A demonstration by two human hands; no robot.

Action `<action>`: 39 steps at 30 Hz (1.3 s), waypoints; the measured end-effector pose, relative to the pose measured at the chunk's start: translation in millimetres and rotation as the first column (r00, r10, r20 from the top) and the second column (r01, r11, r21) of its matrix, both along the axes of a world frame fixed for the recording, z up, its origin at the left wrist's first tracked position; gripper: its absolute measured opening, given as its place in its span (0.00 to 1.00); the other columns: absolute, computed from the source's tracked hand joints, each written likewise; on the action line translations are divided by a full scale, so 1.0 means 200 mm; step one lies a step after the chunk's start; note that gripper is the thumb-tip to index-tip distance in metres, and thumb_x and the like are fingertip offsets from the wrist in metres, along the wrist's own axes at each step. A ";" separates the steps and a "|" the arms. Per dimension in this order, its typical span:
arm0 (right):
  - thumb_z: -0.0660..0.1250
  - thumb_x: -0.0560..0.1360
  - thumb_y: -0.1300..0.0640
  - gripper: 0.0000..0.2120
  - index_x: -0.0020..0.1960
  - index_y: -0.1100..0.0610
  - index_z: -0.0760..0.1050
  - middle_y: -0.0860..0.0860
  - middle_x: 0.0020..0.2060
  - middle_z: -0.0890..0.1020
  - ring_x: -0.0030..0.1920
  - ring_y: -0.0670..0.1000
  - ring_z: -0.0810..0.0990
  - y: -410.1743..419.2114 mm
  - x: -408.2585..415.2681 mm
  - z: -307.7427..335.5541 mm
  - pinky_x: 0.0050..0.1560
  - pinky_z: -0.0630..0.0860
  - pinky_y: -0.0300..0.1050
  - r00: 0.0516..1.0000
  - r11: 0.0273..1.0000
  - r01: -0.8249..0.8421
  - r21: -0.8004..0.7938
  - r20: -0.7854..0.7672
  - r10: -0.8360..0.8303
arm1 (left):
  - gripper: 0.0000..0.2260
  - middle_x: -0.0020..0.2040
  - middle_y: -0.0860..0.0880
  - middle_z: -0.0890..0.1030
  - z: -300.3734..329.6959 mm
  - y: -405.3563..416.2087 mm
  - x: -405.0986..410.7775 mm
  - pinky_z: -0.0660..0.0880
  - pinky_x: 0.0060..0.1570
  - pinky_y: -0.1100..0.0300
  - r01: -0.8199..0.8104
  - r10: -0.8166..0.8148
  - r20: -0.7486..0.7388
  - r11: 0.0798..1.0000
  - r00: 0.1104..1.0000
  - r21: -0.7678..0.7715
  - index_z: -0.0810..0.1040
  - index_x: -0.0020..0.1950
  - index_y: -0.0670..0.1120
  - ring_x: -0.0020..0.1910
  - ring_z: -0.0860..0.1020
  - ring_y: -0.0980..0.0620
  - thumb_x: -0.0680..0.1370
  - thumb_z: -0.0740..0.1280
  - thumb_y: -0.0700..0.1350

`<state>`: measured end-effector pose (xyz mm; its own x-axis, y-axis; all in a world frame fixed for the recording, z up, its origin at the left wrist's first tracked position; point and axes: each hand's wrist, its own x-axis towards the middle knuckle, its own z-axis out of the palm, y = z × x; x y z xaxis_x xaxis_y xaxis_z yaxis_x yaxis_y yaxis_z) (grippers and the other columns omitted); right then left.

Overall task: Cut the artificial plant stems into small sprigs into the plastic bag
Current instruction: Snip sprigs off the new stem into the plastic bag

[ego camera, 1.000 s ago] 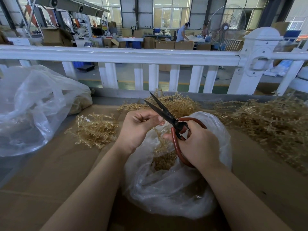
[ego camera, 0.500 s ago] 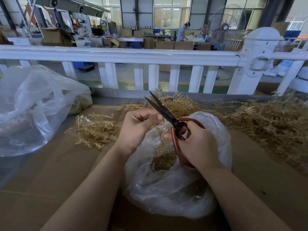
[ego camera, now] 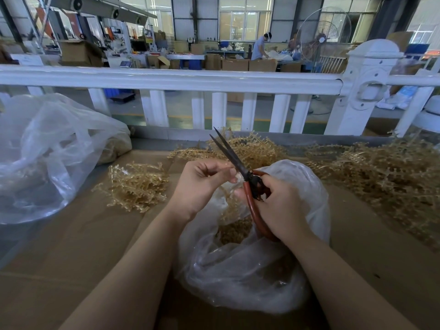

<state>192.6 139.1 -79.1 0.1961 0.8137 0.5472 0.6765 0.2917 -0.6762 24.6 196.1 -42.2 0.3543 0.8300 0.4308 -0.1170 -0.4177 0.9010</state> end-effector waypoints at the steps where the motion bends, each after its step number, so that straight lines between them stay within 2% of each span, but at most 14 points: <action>1: 0.70 0.68 0.34 0.19 0.51 0.46 0.81 0.39 0.39 0.84 0.44 0.38 0.81 0.00 -0.01 0.01 0.45 0.76 0.31 0.998 0.999 -0.046 -0.022 -0.038 0.045 | 0.05 0.42 0.35 0.83 0.00 0.00 0.00 0.77 0.52 0.50 0.002 -0.001 -0.016 1.000 1.000 0.010 0.82 0.42 0.33 0.43 0.81 0.46 0.76 0.70 0.33; 4: 0.74 0.71 0.43 0.11 0.51 0.45 0.81 0.40 0.40 0.84 0.44 0.40 0.83 0.01 -0.02 0.01 0.46 0.78 0.36 0.991 0.991 -0.105 -0.083 -0.087 0.098 | 0.04 0.41 0.35 0.83 0.01 -0.01 0.01 0.78 0.50 0.51 0.022 -0.021 -0.037 1.000 0.999 0.016 0.83 0.44 0.33 0.42 0.81 0.46 0.76 0.69 0.33; 8: 0.76 0.74 0.54 0.08 0.47 0.42 0.80 0.38 0.41 0.85 0.43 0.38 0.83 0.00 -0.03 0.03 0.42 0.77 0.31 0.953 0.986 -0.164 -0.041 -0.264 0.148 | 0.04 0.40 0.42 0.85 0.01 -0.02 0.02 0.78 0.50 0.59 0.070 -0.070 -0.033 0.998 0.997 0.001 0.84 0.44 0.37 0.43 0.83 0.51 0.76 0.70 0.33; 13: 0.76 0.73 0.57 0.09 0.42 0.44 0.81 0.40 0.37 0.86 0.39 0.39 0.84 0.00 -0.01 0.06 0.38 0.75 0.27 0.890 0.978 -0.201 -0.063 -0.428 0.155 | 0.05 0.48 0.37 0.85 0.01 -0.02 0.04 0.79 0.57 0.54 0.084 -0.084 -0.023 0.996 0.996 -0.004 0.84 0.49 0.35 0.50 0.83 0.43 0.75 0.70 0.33; 18: 0.74 0.75 0.60 0.05 0.46 0.51 0.82 0.47 0.36 0.87 0.37 0.43 0.85 0.01 -0.02 0.08 0.39 0.77 0.30 0.831 0.959 -0.262 -0.103 -0.530 0.170 | 0.07 0.47 0.41 0.86 0.01 -0.03 0.05 0.80 0.55 0.54 0.094 -0.094 -0.028 0.996 0.995 0.007 0.85 0.51 0.39 0.49 0.83 0.46 0.74 0.72 0.35; 21: 0.72 0.77 0.60 0.04 0.43 0.56 0.82 0.47 0.29 0.84 0.27 0.39 0.79 0.00 0.00 0.09 0.28 0.71 0.27 0.814 0.959 -0.251 -0.135 -0.565 0.133 | 0.12 0.49 0.52 0.86 0.02 -0.04 0.05 0.77 0.49 0.65 0.060 -0.061 -0.021 0.997 0.998 -0.048 0.83 0.54 0.45 0.49 0.82 0.57 0.73 0.73 0.46; 23: 0.71 0.78 0.61 0.06 0.42 0.59 0.81 0.46 0.26 0.81 0.24 0.39 0.76 -0.01 0.01 0.10 0.25 0.68 0.28 0.787 0.965 -0.236 -0.114 -0.605 0.121 | 0.16 0.50 0.55 0.83 0.03 -0.03 0.04 0.74 0.45 0.66 -0.010 0.004 -0.040 0.991 0.999 -0.134 0.80 0.56 0.49 0.46 0.80 0.61 0.72 0.72 0.55; 24: 0.71 0.78 0.60 0.07 0.42 0.59 0.81 0.50 0.28 0.82 0.24 0.41 0.75 -0.02 0.01 0.10 0.24 0.68 0.30 0.755 0.968 -0.237 -0.087 -0.644 0.127 | 0.19 0.49 0.54 0.82 0.04 -0.02 0.03 0.73 0.45 0.63 -0.034 0.022 -0.062 0.981 0.998 -0.191 0.79 0.55 0.49 0.45 0.79 0.59 0.72 0.73 0.59; 26: 0.71 0.78 0.58 0.10 0.38 0.54 0.83 0.65 0.35 0.80 0.25 0.50 0.70 -0.02 0.02 0.11 0.23 0.63 0.38 0.712 0.968 -0.244 -0.051 -0.688 0.143 | 0.25 0.47 0.52 0.81 0.04 -0.01 0.02 0.72 0.46 0.58 -0.036 -0.006 -0.141 0.955 0.990 -0.295 0.78 0.54 0.47 0.44 0.77 0.55 0.69 0.72 0.65; 28: 0.71 0.77 0.56 0.12 0.35 0.51 0.83 0.65 0.32 0.74 0.25 0.51 0.65 -0.02 0.02 0.11 0.23 0.61 0.41 0.700 0.966 -0.256 -0.044 -0.697 0.154 | 0.32 0.46 0.51 0.82 0.03 -0.01 0.01 0.73 0.47 0.58 0.028 -0.127 -0.262 0.936 0.956 -0.352 0.79 0.55 0.45 0.44 0.78 0.53 0.64 0.71 0.68; 30: 0.72 0.76 0.54 0.10 0.36 0.51 0.82 0.56 0.26 0.70 0.23 0.49 0.66 -0.02 0.03 0.10 0.21 0.62 0.38 0.668 0.962 -0.270 -0.035 -0.726 0.161 | 0.30 0.44 0.53 0.84 0.02 -0.02 0.00 0.75 0.45 0.62 0.146 -0.286 -0.328 0.908 0.900 -0.392 0.80 0.56 0.44 0.43 0.81 0.56 0.65 0.74 0.65; 32: 0.73 0.75 0.52 0.09 0.39 0.54 0.82 0.52 0.24 0.70 0.22 0.48 0.67 -0.02 0.03 0.10 0.21 0.64 0.37 0.673 0.965 -0.260 -0.042 -0.724 0.149 | 0.20 0.44 0.49 0.85 0.01 -0.03 0.00 0.78 0.44 0.62 0.226 -0.364 -0.283 0.879 0.888 -0.420 0.81 0.53 0.42 0.43 0.83 0.54 0.68 0.78 0.54; 35: 0.72 0.76 0.51 0.10 0.38 0.55 0.83 0.56 0.26 0.69 0.23 0.48 0.66 -0.02 0.04 0.10 0.22 0.62 0.39 0.674 0.967 -0.255 -0.019 -0.720 0.164 | 0.09 0.43 0.43 0.83 0.00 -0.01 0.01 0.78 0.50 0.57 0.210 -0.294 -0.165 0.895 0.942 -0.394 0.80 0.44 0.41 0.43 0.81 0.49 0.69 0.77 0.41; 39: 0.72 0.75 0.52 0.11 0.35 0.50 0.83 0.54 0.25 0.68 0.23 0.48 0.65 -0.03 0.02 0.12 0.22 0.60 0.40 0.661 0.967 -0.256 0.001 -0.730 0.176 | 0.07 0.37 0.47 0.83 0.02 -0.01 0.00 0.79 0.44 0.61 0.252 -0.264 0.008 0.909 0.964 -0.331 0.76 0.43 0.41 0.37 0.81 0.53 0.70 0.73 0.40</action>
<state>197.0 134.1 -55.7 0.3074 0.9229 0.2319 -0.1048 0.2750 -0.9557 25.4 193.7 -39.1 0.5855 0.7994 0.1345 -0.1455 -0.0596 0.9876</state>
